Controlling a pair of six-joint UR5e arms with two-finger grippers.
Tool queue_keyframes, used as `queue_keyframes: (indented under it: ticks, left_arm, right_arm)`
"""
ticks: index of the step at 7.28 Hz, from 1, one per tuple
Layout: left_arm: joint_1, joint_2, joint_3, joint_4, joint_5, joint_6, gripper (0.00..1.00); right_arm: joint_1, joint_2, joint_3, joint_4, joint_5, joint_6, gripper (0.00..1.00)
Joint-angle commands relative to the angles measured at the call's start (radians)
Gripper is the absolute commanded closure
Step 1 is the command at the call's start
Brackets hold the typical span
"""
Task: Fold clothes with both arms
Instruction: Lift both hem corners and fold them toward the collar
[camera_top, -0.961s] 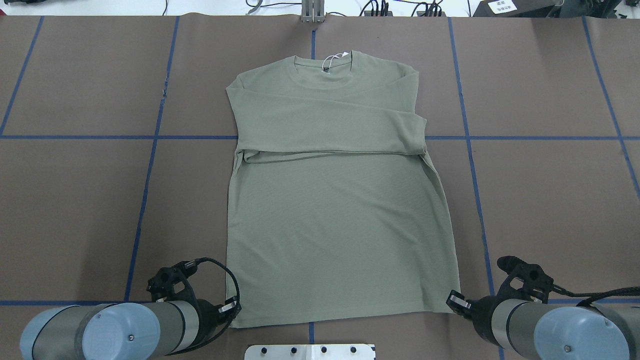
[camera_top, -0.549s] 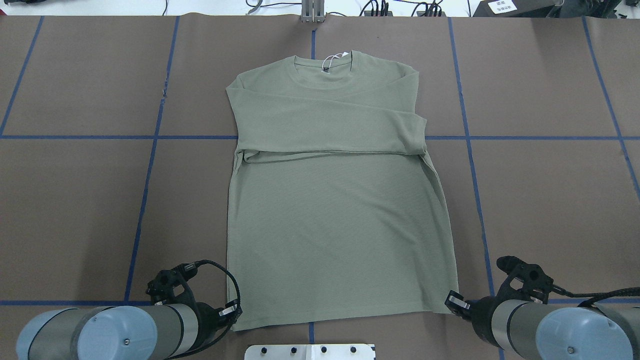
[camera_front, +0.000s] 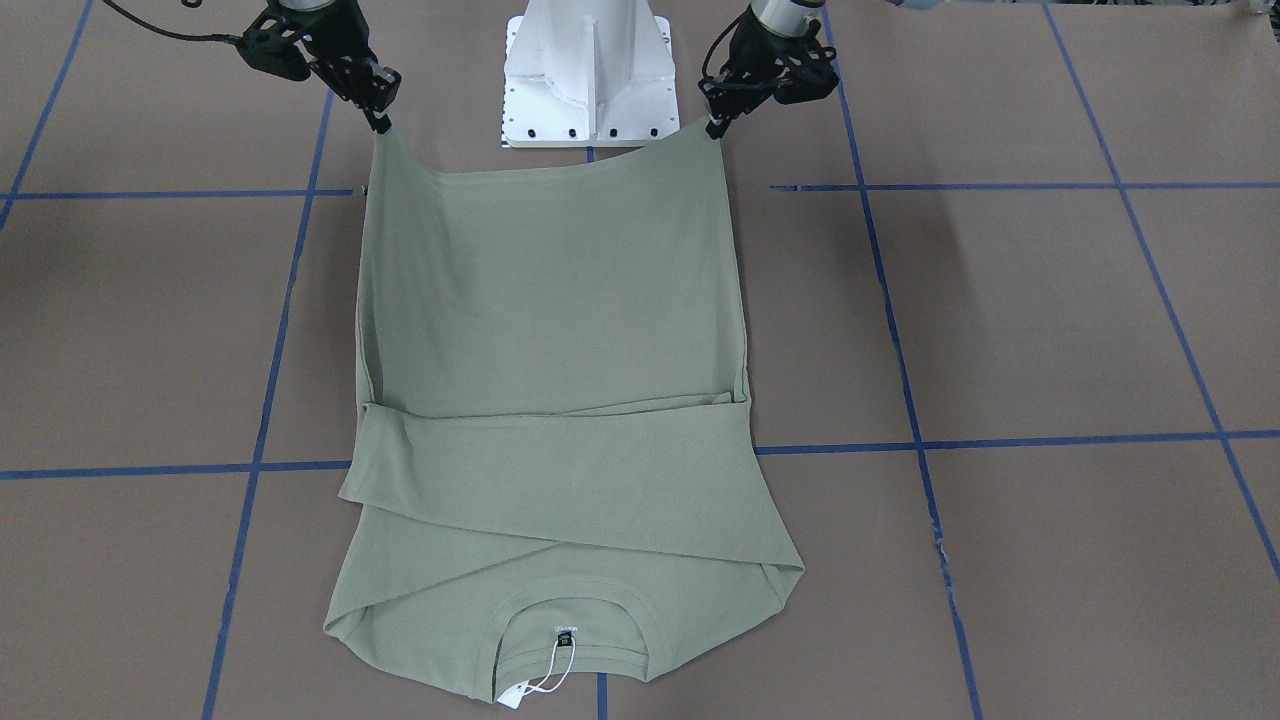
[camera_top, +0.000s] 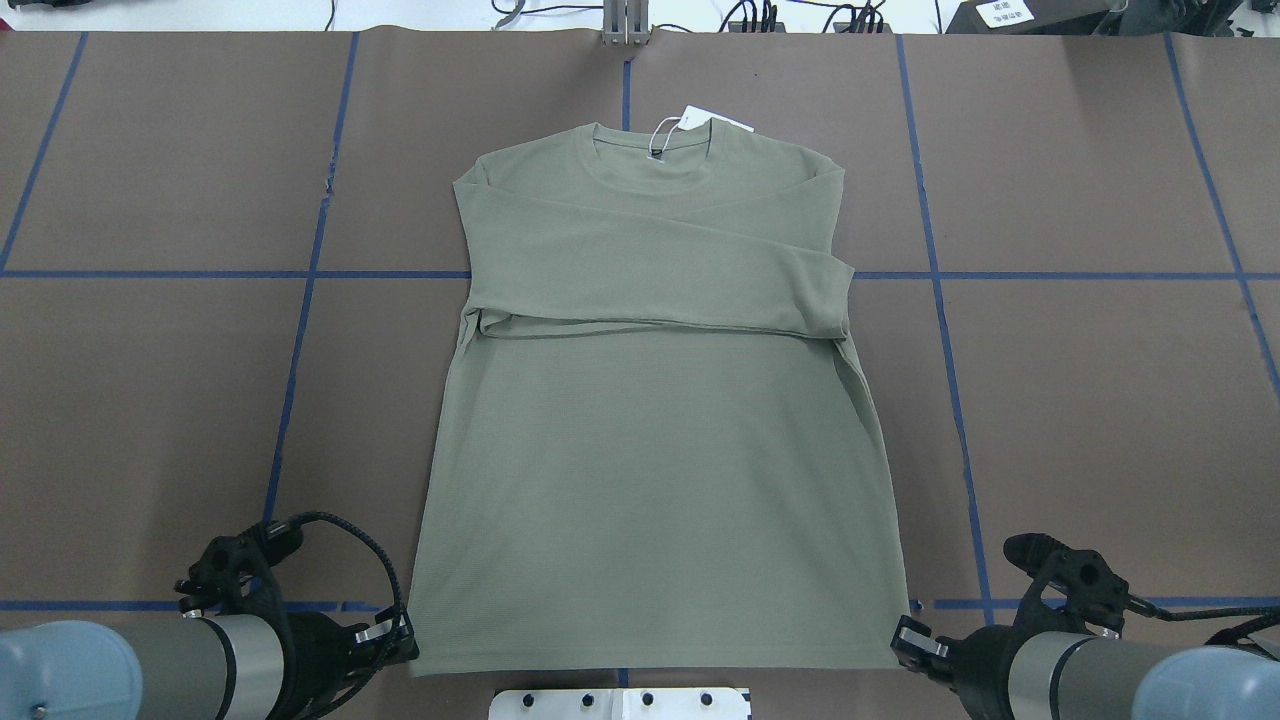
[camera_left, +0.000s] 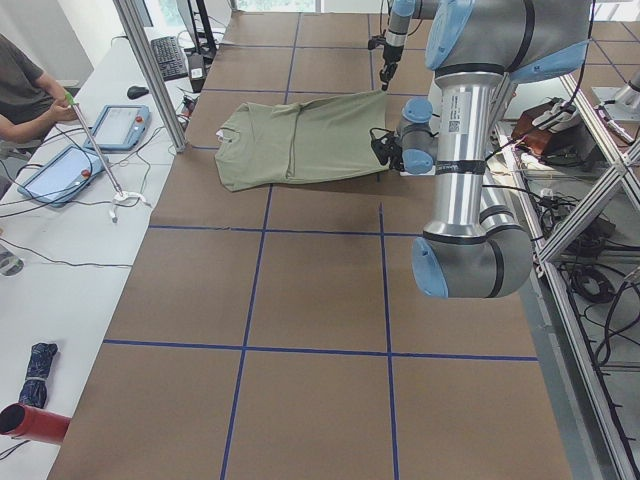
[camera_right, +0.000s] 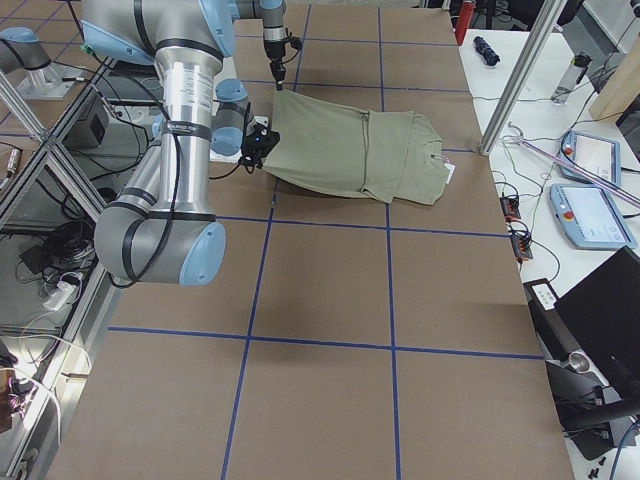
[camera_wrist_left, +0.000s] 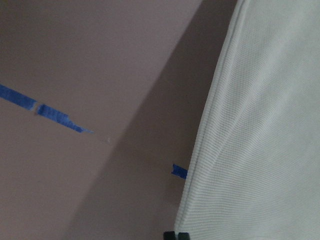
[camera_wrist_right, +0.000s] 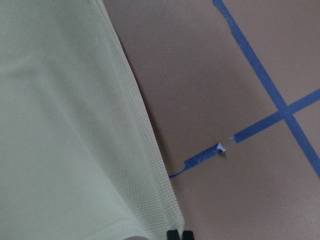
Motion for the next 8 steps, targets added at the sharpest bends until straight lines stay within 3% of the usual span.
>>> queue_keyframes:
  ticks: [1, 4, 5, 6, 8]
  left_arm:
    - [0.035, 0.082, -0.089, -0.002, -0.001, -0.034, 1.00]
    - [0.004, 0.077, -0.186, 0.001, -0.021, -0.051, 1.00]
    - [-0.137, 0.017, -0.167, 0.004, -0.074, 0.016, 1.00]
    - [-0.268, -0.071, -0.098, 0.014, -0.138, 0.132, 1.00]
    - [-0.416, -0.287, 0.139, 0.078, -0.163, 0.256, 1.00]
  right_arm:
    - [-0.071, -0.008, 0.095, -0.104, 0.001, 0.000, 1.00]
    - [-0.048, -0.003, 0.135, -0.192, -0.020, 0.006, 1.00]
    - [0.046, 0.001, 0.131, -0.195, -0.023, -0.009, 1.00]
    - [0.123, 0.013, 0.109, -0.212, -0.024, -0.062, 1.00]
    - [0.333, 0.229, -0.089, -0.244, -0.010, -0.303, 1.00]
